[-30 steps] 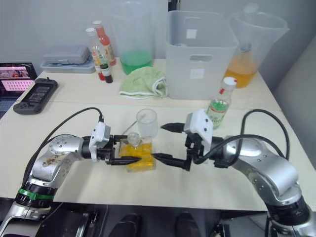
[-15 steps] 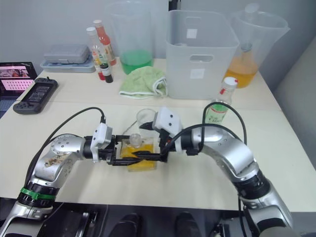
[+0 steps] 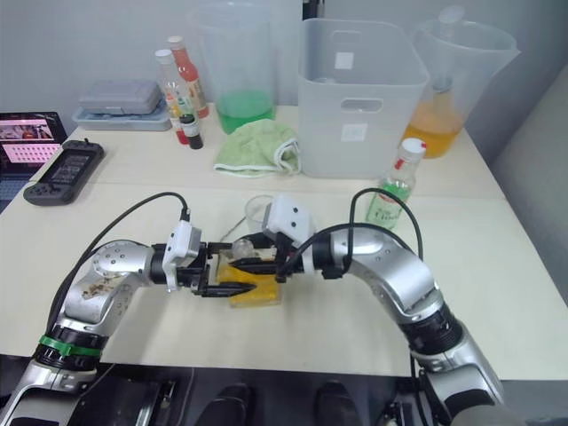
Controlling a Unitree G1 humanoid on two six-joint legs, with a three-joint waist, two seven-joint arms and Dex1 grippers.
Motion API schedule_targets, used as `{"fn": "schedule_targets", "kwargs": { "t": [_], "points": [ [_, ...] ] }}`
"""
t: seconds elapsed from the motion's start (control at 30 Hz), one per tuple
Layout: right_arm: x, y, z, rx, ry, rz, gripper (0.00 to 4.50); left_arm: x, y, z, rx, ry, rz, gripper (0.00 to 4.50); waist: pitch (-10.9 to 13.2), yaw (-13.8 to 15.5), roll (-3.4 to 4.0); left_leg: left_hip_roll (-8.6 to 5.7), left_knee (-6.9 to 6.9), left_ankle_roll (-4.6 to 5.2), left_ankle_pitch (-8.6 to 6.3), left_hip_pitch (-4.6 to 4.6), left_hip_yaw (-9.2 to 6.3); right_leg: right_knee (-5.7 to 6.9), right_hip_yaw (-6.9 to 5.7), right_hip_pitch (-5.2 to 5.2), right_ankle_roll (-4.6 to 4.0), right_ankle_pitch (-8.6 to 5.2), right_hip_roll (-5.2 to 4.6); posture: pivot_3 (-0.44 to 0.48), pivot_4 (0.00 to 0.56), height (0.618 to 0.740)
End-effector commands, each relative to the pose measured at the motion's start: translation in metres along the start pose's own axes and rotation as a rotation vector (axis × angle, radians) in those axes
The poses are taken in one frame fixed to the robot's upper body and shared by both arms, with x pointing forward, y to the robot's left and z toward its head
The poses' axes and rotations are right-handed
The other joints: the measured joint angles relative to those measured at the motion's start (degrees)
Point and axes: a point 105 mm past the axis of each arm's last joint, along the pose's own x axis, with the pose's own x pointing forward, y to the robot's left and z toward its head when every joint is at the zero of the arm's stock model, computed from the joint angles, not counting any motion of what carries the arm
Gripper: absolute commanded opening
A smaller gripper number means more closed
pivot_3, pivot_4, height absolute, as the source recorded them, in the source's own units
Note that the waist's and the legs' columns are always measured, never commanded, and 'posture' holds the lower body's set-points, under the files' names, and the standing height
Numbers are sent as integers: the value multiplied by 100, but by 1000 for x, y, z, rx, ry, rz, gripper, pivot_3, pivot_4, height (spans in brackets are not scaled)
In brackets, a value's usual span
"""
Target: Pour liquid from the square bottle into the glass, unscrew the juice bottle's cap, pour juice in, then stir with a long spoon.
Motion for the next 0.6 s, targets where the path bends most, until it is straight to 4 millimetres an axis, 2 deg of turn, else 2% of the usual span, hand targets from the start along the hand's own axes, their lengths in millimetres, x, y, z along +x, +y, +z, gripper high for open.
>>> {"fn": "schedule_targets", "kwargs": {
  "t": [0.03,0.27,0.6],
  "points": [
    [-5,4,23,-51,-81,15,1127,4,0,-1,24,13,-8,2803,0,1,0,0,0,0,0,0,0,0,0,0,0,0,0,0,150,740],
    [-4,2,19,100,-85,7,1127,5,-2,-4,37,25,-14,2803,0,-2,0,0,0,0,0,0,-1,0,0,0,0,0,0,0,150,740],
    [-3,4,26,-24,-57,26,1127,7,-4,-7,37,29,-15,2803,0,2,0,0,0,0,0,0,-1,-1,0,1,0,0,0,0,150,740]
  ]
}}
